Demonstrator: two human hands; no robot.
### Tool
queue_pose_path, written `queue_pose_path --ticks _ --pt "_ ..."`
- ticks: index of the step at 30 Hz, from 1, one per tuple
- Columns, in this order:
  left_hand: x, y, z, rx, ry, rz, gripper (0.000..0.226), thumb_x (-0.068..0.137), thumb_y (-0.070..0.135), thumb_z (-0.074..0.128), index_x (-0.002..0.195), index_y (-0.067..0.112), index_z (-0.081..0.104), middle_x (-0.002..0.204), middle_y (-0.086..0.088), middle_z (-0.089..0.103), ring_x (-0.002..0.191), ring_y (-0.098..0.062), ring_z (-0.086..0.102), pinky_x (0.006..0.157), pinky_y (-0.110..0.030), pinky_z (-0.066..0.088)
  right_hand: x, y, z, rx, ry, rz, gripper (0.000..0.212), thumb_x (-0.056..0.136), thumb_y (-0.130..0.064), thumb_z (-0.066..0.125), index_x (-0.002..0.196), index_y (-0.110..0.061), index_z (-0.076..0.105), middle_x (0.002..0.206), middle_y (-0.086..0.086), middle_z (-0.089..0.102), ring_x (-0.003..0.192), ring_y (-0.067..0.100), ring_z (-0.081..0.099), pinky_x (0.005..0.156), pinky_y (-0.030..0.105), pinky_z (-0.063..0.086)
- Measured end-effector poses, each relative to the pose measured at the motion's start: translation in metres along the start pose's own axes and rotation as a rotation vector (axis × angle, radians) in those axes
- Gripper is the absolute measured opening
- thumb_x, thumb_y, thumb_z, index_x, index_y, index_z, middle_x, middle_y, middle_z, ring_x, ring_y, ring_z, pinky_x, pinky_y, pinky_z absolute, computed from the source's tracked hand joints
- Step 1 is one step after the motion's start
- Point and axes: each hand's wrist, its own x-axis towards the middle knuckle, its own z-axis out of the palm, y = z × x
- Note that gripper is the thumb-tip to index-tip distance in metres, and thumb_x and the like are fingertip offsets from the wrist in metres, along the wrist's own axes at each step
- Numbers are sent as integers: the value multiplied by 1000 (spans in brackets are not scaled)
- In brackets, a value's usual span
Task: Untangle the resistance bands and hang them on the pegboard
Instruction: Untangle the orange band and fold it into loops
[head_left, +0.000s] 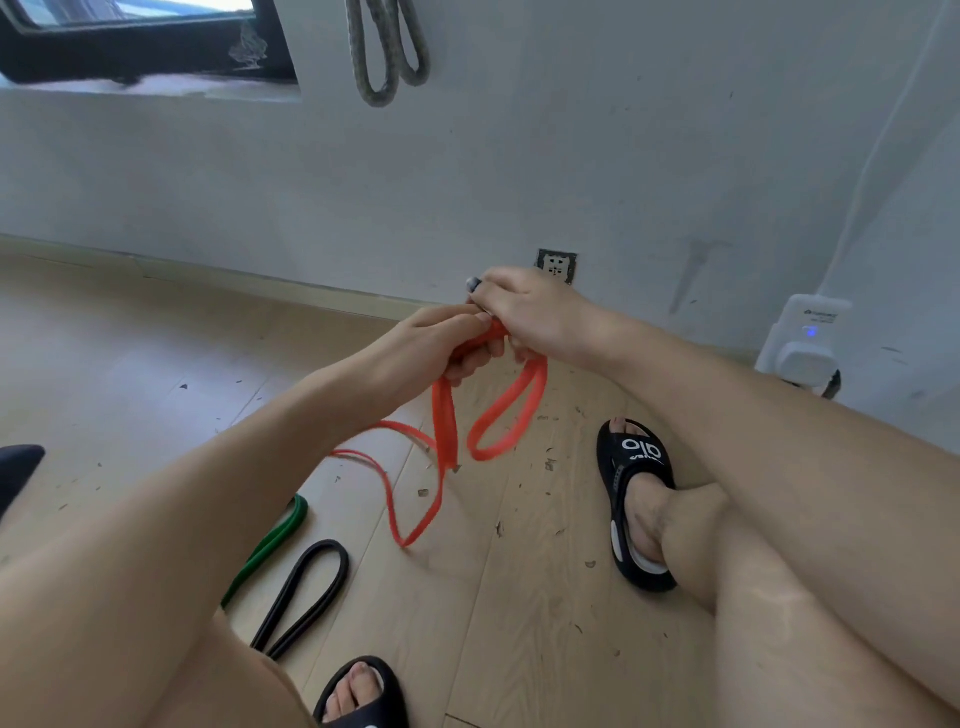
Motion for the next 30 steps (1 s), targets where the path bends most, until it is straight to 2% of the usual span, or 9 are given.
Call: queue_pose_path --ticks 2,5,12,15,17,22,24,27,30 --pt "-1 -2 -3 12 0 -22 40 111 19 32 103 -6 63 82 -8 50 71 -14 44 69 -27 39 -1 0 -1 -43 -11 -1 35 106 -36 46 81 -17 61 66 5 63 51 13 54 53 32 47" --pt "-3 -8 -9 30 -33 -69 41 112 25 32 97 4 64 79 -3 57 72 -14 52 77 -33 46 -4 -5 -6 -97 23 -19 19 102 -31 55 96 -17 67 66 -1 61 46 4 51 49 24 44" --pt "-6 -17 -16 92 -58 -43 41 113 27 27 98 9 61 78 -5 49 73 -17 47 82 -34 43 -7 -2 -38 23 270 -49 11 96 -25 65 93 -14 65 55 -7 59 44 6 50 54 26 42" --pt "-4 -14 -14 57 9 -23 39 113 24 31 91 6 57 70 -3 40 66 -15 41 78 -35 42 -8 8 -43 -170 214 15 14 100 -27 58 93 -18 65 63 -5 65 52 5 54 55 21 40" --pt "-4 -11 -13 36 18 -16 39 112 27 33 88 7 56 68 -1 37 62 -15 38 73 -34 42 -8 13 -40 -275 130 77 19 102 -28 51 92 -22 65 70 -4 70 64 11 61 63 27 43" --pt "-4 -1 -6 31 -10 23 40 111 29 38 87 5 58 64 1 38 58 -15 31 60 -30 34 -9 4 -20 -14 -52 40 40 109 -28 35 98 -8 68 78 4 78 81 23 75 87 42 57" --pt "-3 0 -3 32 -15 32 43 111 28 40 91 -3 61 65 -4 43 56 -15 30 57 -30 29 -8 -3 -8 79 -78 -9 47 109 -32 36 90 -1 66 74 9 75 71 25 72 81 42 57" --pt "-2 -2 -2 -21 12 -6 41 111 25 40 89 -5 58 59 1 46 53 -15 30 56 -33 25 -7 -6 0 7 -39 -44 42 107 -36 45 78 -11 61 64 5 63 49 12 55 51 27 47" --pt "-5 -6 -9 -36 -26 -53 43 110 34 39 84 5 56 62 -1 45 55 -17 44 58 -31 44 -4 -7 -9 -76 69 -63 30 102 -38 58 85 -14 66 60 -4 56 40 2 44 46 21 37"
